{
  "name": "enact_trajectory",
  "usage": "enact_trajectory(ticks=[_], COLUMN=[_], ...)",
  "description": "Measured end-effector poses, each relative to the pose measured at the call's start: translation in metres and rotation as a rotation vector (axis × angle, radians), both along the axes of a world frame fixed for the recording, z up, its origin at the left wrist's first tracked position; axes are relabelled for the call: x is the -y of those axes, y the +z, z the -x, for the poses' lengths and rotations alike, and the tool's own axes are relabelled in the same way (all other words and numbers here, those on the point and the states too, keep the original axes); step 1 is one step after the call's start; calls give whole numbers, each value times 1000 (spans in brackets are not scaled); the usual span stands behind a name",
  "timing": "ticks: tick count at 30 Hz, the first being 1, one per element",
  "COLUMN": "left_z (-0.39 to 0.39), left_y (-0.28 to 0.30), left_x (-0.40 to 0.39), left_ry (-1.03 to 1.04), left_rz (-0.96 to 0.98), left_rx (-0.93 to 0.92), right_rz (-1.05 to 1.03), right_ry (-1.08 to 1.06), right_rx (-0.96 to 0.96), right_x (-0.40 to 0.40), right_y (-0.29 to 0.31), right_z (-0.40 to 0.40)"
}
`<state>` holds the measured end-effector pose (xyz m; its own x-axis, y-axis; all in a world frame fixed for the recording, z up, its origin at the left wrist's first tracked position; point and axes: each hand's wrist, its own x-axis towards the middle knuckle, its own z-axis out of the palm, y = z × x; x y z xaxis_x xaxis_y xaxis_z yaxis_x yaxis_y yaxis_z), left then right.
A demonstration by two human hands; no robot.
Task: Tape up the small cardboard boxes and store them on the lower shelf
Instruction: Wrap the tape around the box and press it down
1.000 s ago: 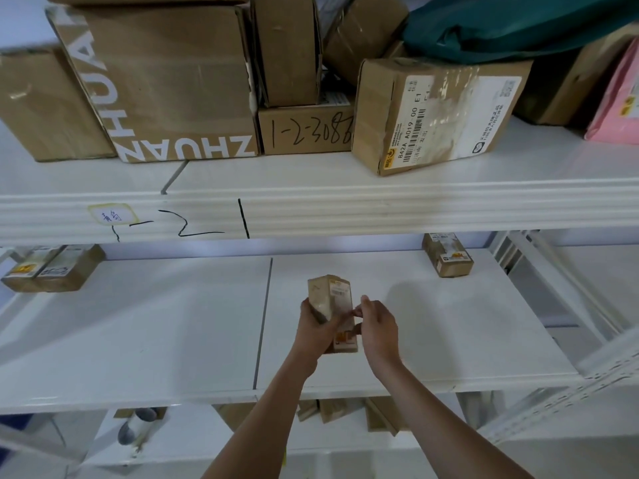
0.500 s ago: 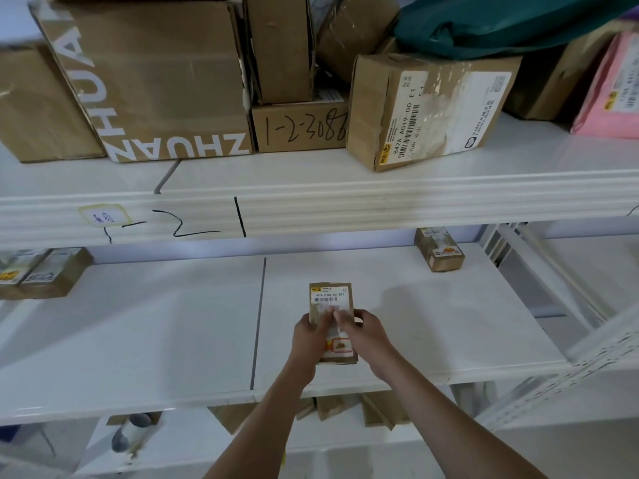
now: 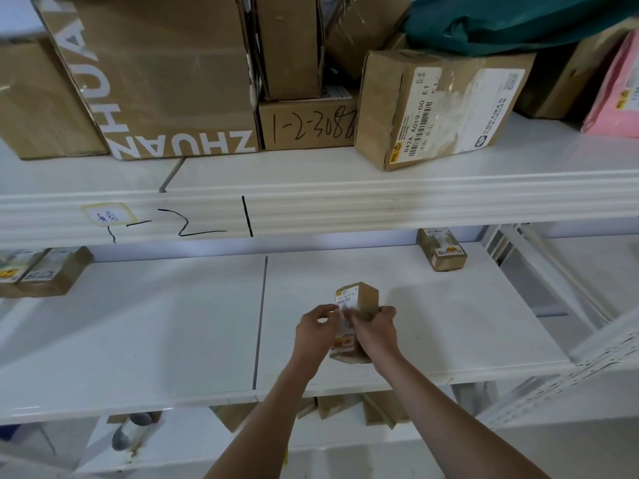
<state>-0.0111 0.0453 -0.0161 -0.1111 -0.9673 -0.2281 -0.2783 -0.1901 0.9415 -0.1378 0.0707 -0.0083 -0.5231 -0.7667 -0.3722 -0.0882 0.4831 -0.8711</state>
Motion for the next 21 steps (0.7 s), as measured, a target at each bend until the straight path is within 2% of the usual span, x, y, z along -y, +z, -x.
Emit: enact_trajectory(ticks=[3, 6, 8, 10, 13, 18, 21], left_z=[7, -5, -15, -19, -12, 5, 8], left_y=[4, -3, -11, -13, -14, -12, -16], left_x=[1, 8, 13, 12, 9, 5, 5], left_ry=[-41, 68, 86, 0, -123, -86, 29], left_rz=[-152, -220, -365, -455, -430, -421, -439], left_rx=[-130, -139, -303, -473, -415, -334, -238], right_rz=[82, 159, 84, -43, -121, -13, 31], right_ry=[11, -4, 60, 159, 241, 201, 184], right_rx=[-18, -15, -42, 44, 138, 188, 296], right_x=[4, 3, 2, 3, 6, 7, 6], right_y=[0, -2, -3, -4, -5, -3, -8], right_z=[-3, 5, 15, 17, 8, -2, 2])
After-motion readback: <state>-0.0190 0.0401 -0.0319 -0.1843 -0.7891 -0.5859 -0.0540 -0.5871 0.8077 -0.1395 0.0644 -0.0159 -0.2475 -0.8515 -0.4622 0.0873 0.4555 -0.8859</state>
